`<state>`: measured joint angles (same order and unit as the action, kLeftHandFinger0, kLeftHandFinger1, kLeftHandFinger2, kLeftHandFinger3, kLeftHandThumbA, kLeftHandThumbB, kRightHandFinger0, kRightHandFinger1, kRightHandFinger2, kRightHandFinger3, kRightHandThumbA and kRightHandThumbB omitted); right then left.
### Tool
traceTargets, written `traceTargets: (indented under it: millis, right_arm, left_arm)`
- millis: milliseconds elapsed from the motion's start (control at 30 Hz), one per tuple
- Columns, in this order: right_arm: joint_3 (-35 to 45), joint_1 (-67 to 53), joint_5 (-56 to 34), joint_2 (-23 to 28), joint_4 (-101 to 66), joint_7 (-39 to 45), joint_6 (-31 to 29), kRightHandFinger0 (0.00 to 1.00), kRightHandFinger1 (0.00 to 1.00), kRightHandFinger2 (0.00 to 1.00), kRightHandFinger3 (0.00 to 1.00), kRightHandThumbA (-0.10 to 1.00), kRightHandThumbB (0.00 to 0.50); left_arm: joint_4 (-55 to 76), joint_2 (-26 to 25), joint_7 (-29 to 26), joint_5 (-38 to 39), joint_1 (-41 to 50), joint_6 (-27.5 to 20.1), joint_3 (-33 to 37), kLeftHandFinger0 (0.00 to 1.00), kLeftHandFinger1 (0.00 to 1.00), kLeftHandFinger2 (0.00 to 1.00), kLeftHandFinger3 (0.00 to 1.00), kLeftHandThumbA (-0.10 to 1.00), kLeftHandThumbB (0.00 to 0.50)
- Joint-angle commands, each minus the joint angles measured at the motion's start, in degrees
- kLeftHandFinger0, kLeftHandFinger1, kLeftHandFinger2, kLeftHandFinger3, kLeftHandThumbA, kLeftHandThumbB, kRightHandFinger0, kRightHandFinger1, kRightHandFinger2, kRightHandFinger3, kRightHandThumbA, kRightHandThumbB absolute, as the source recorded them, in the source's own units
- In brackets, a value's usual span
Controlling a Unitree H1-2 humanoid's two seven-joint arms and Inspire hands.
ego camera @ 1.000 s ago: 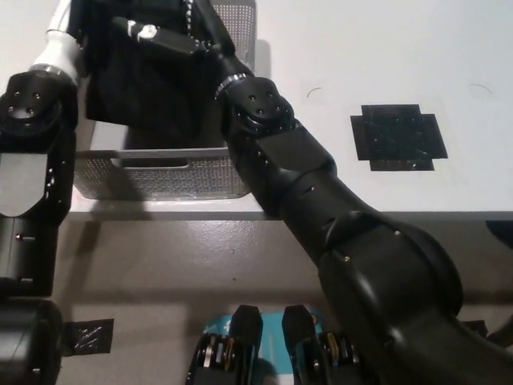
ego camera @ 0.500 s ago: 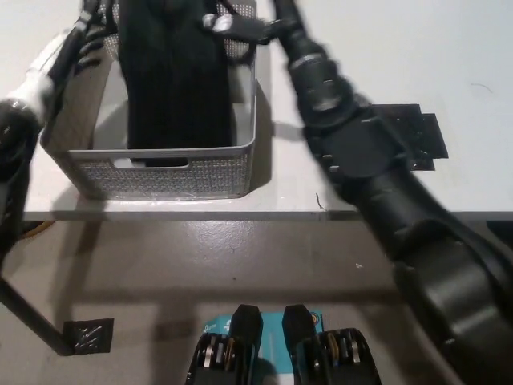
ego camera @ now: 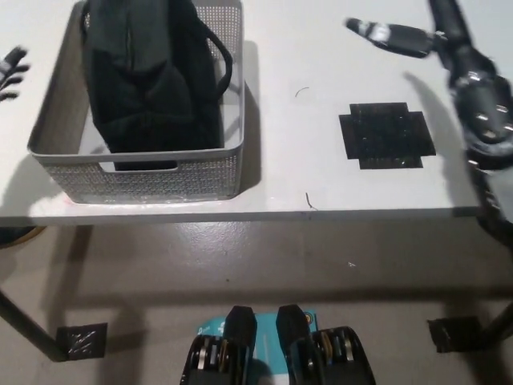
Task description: Use both hands to pick up a lunch bag on the right hand side and place it into a container on the left hand side
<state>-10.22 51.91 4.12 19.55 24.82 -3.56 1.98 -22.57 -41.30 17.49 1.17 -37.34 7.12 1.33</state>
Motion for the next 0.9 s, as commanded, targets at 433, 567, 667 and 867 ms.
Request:
traceTargets:
  millis: [433, 567, 667, 867]
  right_arm:
    - [8.13, -25.32, -11.83, -1.35, -48.1, 3.57, 0.11, 1.0, 1.0, 1.0, 1.0, 1.0, 0.179]
    - [7.46, -31.07, -12.55, -4.24, -54.83, 2.16, -0.19, 1.0, 1.0, 1.0, 1.0, 1.0, 0.176]
    - [6.38, -36.17, -11.92, -5.52, -57.18, 2.31, -3.77, 1.0, 1.0, 1.0, 1.0, 1.0, 0.171]
    - [4.14, -47.9, -9.95, -9.21, -55.46, 3.34, -12.84, 1.0, 1.0, 1.0, 1.0, 1.0, 0.139]
  left_arm:
    - [55.96, 15.13, -9.32, 13.57, 22.96, -7.58, -18.06, 1.0, 1.0, 1.0, 1.0, 0.98, 0.169]
    - [60.29, 20.28, -9.25, 13.61, 27.23, -8.28, -16.64, 0.93, 0.95, 0.95, 1.0, 0.98, 0.2]
    - [60.53, 22.51, -6.44, 14.22, 32.14, -8.78, -14.39, 0.9, 0.85, 0.86, 1.0, 0.96, 0.213]
    - [55.62, 27.42, -2.76, 10.98, 41.9, -12.94, -10.64, 0.83, 0.82, 0.82, 0.99, 1.0, 0.205]
